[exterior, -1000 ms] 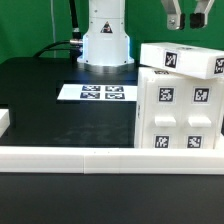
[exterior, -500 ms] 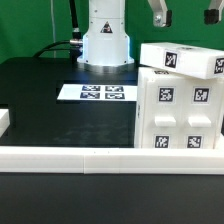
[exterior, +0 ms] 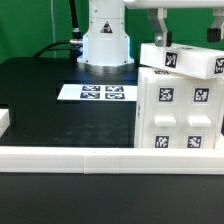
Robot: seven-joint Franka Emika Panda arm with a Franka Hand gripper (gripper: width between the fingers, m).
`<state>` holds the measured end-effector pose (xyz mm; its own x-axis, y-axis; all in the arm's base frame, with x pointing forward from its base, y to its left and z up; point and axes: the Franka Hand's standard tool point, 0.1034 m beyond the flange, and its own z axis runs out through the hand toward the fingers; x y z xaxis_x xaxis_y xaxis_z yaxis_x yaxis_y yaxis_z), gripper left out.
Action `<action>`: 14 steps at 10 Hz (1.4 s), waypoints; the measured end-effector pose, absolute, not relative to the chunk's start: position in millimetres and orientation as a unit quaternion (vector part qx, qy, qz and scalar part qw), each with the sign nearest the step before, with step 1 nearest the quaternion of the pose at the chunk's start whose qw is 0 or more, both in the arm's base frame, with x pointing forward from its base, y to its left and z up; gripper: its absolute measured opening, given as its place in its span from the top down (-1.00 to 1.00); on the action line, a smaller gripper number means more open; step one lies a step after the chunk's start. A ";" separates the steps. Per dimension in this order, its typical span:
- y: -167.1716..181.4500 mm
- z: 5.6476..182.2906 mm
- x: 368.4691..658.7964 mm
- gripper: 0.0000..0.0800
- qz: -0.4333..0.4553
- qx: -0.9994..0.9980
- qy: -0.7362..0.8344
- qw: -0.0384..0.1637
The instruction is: Assemble cabinet
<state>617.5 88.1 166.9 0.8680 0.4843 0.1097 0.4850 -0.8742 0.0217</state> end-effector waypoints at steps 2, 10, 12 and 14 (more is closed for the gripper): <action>87.1 160.3 616.2 -0.99 -0.055 -0.967 -0.249 0.002; 84.8 159.3 616.0 -0.39 -0.054 -0.973 -0.223 0.003; 84.9 159.3 616.0 -0.39 -0.053 -0.990 -0.129 0.009; 84.8 159.3 616.0 -0.40 -0.052 -0.998 -0.045 0.013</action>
Offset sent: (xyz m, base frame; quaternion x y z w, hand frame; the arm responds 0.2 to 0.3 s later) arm 0.0005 -0.0034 0.0022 -0.0054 -0.0062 0.0003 1.0000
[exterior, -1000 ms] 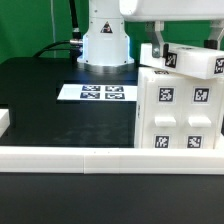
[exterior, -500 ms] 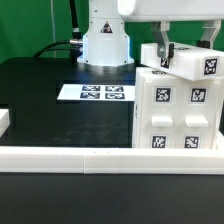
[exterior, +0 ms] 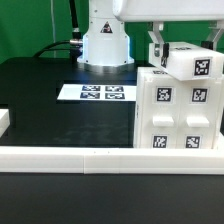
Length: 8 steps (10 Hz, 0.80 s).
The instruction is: Assemble cabinet
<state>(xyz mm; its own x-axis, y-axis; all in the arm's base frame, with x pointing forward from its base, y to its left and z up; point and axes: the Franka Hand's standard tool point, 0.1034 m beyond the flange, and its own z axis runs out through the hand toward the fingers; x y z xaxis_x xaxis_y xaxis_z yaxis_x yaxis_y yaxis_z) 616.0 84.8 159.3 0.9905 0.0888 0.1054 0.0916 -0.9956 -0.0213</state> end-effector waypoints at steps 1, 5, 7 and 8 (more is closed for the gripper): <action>84.4 159.0 616.1 -0.40 -0.052 -0.998 -0.020 0.014; 81.0 158.3 617.9 -0.40 -0.056 -0.976 0.209 0.026; 79.9 158.5 618.9 -0.40 -0.055 -0.950 0.304 0.032; 78.6 158.9 619.3 -0.40 -0.053 -0.931 0.359 0.037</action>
Offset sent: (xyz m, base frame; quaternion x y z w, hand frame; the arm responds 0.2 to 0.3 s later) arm 0.0006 -0.0038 -0.0027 -0.0119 0.0065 0.2993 0.9541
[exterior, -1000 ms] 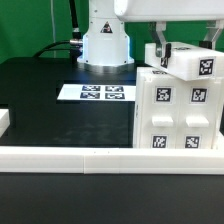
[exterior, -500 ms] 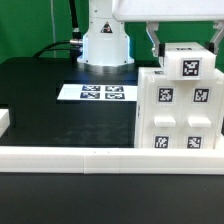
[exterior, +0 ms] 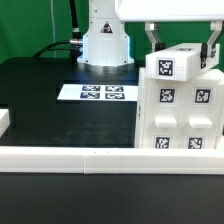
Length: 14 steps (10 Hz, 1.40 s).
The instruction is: Assemble cabinet
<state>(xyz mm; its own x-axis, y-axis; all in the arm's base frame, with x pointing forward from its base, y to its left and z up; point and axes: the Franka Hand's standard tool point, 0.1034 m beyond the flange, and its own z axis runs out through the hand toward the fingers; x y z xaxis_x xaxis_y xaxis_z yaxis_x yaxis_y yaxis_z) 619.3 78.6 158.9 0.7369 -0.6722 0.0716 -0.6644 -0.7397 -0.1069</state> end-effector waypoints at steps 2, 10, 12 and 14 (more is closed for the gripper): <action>78.3 159.5 619.1 -0.40 -0.046 -0.887 0.457 0.042; 82.0 155.7 612.6 -0.40 0.010 -0.521 0.850 0.081; 84.4 156.7 613.3 -0.40 0.018 -0.493 0.865 0.089; 82.0 156.1 613.6 -0.40 0.025 -0.485 0.869 0.096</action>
Offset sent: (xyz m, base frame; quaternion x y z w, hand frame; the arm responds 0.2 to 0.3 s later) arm 0.0000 0.0000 0.0000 0.0000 0.0000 0.3193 0.9477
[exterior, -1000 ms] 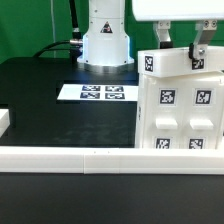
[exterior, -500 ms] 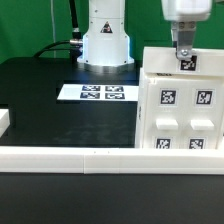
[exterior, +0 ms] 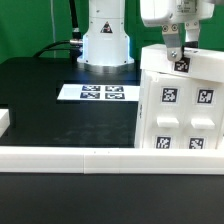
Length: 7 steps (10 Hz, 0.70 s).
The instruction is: Assemble cabinet
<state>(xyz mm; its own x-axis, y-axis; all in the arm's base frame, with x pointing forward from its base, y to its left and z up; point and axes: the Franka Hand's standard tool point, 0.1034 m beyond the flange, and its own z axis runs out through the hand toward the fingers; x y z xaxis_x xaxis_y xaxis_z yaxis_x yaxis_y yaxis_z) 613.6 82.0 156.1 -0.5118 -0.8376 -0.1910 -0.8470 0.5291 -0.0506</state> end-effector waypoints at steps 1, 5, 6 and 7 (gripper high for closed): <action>81.6 155.5 612.5 -0.40 0.029 -0.489 0.867 0.092; 81.7 163.9 618.0 -0.98 0.024 -0.515 0.849 0.112; 83.5 171.7 620.1 -1.00 0.023 -0.517 0.847 0.119; 85.1 177.0 622.2 -1.00 0.021 -0.516 0.847 0.126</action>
Offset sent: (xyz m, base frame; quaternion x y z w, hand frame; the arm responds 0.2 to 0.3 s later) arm -0.0024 0.0008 0.0105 0.0048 -0.0276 -0.0168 0.9995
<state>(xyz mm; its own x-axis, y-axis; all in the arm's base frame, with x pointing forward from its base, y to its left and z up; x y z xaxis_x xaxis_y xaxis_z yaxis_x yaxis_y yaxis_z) 622.2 85.1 177.0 -0.4366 -0.8686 -0.2342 -0.8790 0.4673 -0.0945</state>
